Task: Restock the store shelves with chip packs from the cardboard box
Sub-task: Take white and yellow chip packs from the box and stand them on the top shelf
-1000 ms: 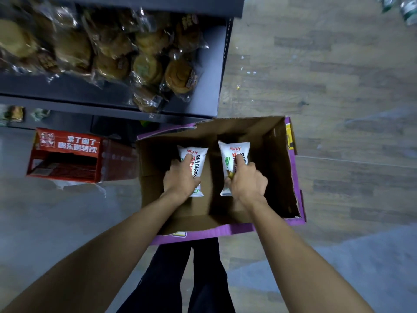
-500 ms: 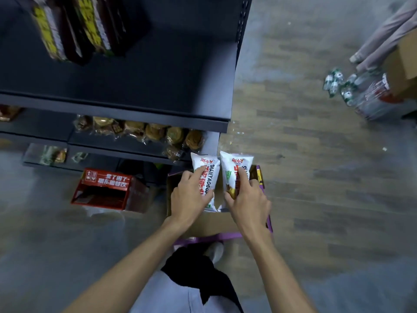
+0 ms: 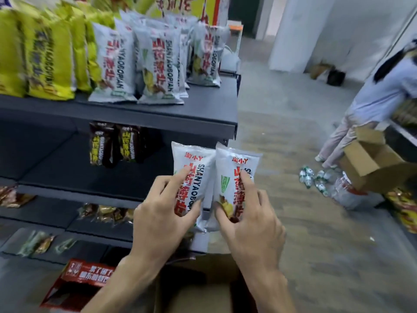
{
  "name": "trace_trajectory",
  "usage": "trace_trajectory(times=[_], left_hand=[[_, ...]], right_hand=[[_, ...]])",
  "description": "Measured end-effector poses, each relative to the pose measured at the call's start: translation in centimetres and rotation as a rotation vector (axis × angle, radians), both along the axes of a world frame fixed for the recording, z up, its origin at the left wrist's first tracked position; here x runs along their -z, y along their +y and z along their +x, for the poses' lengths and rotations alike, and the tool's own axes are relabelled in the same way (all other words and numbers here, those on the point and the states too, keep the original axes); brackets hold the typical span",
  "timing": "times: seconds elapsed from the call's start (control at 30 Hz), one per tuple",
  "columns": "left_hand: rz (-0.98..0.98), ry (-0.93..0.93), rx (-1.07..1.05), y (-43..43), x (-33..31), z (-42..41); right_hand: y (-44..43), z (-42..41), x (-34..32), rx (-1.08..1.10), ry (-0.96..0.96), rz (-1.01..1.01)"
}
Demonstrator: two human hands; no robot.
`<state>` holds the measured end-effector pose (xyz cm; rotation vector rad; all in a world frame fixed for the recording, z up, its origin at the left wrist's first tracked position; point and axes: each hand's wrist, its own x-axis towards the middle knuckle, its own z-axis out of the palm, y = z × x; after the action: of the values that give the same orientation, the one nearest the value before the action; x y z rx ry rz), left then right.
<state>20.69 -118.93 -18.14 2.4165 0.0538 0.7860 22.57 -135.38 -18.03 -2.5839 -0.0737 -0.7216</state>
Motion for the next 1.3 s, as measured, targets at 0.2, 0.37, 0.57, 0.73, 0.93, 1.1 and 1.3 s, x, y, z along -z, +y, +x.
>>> trace_trajectory(times=[0.2,0.37,0.57,0.73,0.93,1.1,1.3], left_hand=[[0.069,-0.191,-0.046,0.4,-6.4,3.4],[0.137,-0.296,-0.075,0.7,-11.1,6.9],[0.216,-0.292,-0.097,-0.1,-14.9,14.4],[0.272,-0.175,-0.133,-0.7,-16.0,22.3],[0.353,-0.069,-0.245,-0.2,-15.6,27.6],[0.363,-0.171,-0.234,-0.3,-15.5,28.7],[0.327,-0.097,-0.24,0.5,-14.2,29.5]], right_hand=[[1.0,3.2,-6.7,-0.026,-0.128,0.023],[1.7,6.7,-11.4,-0.031,-0.208,0.053],[2.5,12.8,-15.7,0.004,-0.195,0.052],[2.5,15.8,-17.0,0.042,-0.174,0.028],[1.8,16.1,-15.7,0.063,-0.188,0.005],[0.4,16.6,-13.8,0.095,-0.171,-0.014],[0.2,16.9,-12.8,0.113,-0.145,-0.019]])
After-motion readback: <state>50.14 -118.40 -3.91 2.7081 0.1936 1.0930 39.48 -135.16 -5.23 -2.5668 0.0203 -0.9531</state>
